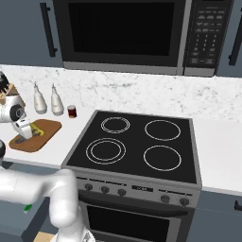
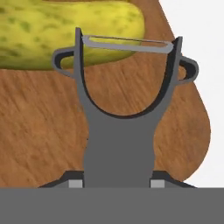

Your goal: Place the appropriate cutting tool for cutting the cucumber skin on the cutting board.

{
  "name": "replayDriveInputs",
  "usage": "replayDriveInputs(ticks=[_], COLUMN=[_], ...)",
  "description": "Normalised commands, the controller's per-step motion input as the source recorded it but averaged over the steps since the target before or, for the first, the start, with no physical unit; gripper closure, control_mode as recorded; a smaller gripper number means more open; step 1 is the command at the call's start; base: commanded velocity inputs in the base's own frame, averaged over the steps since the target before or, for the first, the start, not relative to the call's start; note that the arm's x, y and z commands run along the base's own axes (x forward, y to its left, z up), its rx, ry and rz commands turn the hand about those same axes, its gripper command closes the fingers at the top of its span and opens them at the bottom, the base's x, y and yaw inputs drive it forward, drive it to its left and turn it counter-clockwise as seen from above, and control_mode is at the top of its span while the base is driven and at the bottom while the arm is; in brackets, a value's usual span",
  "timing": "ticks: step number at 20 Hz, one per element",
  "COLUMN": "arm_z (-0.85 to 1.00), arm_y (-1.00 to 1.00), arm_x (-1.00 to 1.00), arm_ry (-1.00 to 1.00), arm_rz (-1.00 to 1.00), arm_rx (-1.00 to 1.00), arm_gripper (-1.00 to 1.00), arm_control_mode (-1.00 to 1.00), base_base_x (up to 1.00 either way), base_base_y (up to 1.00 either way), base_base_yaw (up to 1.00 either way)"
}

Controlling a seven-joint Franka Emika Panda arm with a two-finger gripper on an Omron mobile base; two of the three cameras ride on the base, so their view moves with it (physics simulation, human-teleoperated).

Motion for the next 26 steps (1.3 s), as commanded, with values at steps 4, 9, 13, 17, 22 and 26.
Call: replayDriveInputs(ticks=[4,9,13,17,22,26], arm_z=[-0.3,-0.06,0.33,0.51,0.46,0.35], arm_y=[0.0,-0.14,-0.53,-0.6,-0.54,-0.44], arm_x=[0.0,-0.07,-0.31,-0.31,-0.27,-0.28], arm_ry=[0.0,0.0,0.0,0.0,0.0,-0.01], arm_rz=[0.0,0.0,-0.01,-0.02,-0.01,-0.01], arm_rx=[0.0,0.0,0.06,0.08,0.08,0.07], arm_gripper=[-1.0,-1.0,-1.0,-1.0,-1.0,-1.0], arm_control_mode=[-1.0,-1.0,-1.0,-1.0,-1.0,-1.0], base_base_x=[0.0,0.0,0.0,0.0,0.0,0.0], base_base_y=[0.0,0.0,0.0,0.0,0.0,0.0], base_base_yaw=[0.0,0.0,0.0,0.0,0.0,0.0])
